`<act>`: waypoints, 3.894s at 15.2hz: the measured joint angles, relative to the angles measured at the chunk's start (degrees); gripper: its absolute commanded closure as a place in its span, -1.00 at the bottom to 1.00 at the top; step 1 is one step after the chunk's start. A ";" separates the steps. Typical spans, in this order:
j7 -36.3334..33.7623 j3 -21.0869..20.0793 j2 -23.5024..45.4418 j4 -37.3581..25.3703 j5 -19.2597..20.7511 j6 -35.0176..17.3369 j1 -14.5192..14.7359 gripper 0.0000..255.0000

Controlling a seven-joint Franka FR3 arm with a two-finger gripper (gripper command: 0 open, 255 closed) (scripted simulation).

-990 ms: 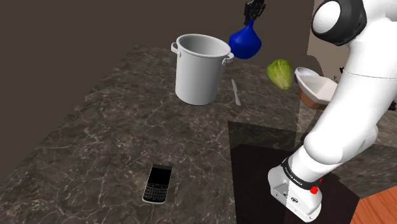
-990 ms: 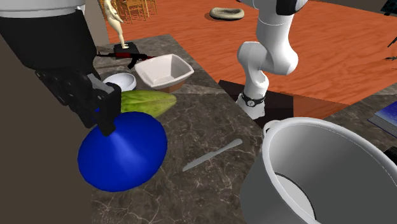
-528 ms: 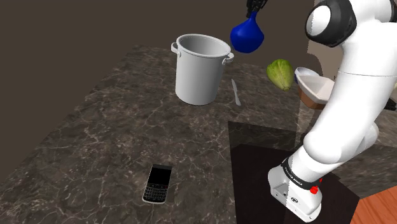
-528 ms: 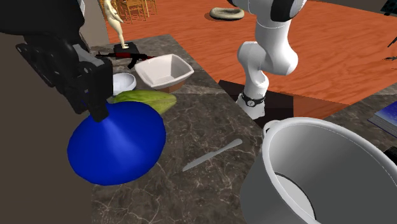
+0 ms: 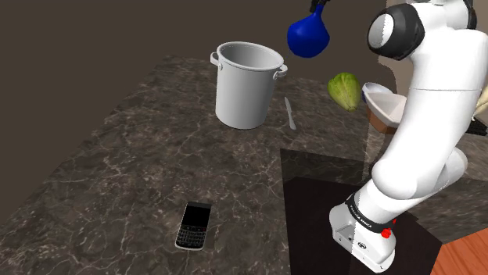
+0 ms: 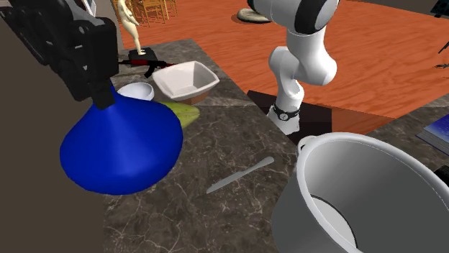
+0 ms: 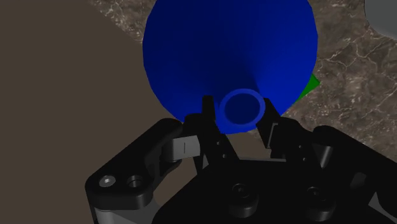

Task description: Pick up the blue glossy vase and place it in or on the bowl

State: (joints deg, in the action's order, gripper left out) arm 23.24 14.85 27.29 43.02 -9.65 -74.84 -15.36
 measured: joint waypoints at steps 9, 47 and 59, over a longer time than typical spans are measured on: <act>7.24 3.04 -19.38 24.86 4.12 -5.49 -0.80 1.00; 36.73 18.05 -43.05 47.57 13.18 -5.27 -13.91 1.00; 35.53 17.10 -47.80 61.39 15.38 -14.86 -14.77 1.00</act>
State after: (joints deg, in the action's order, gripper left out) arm 58.77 31.95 -20.51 104.41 5.73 -89.70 -30.13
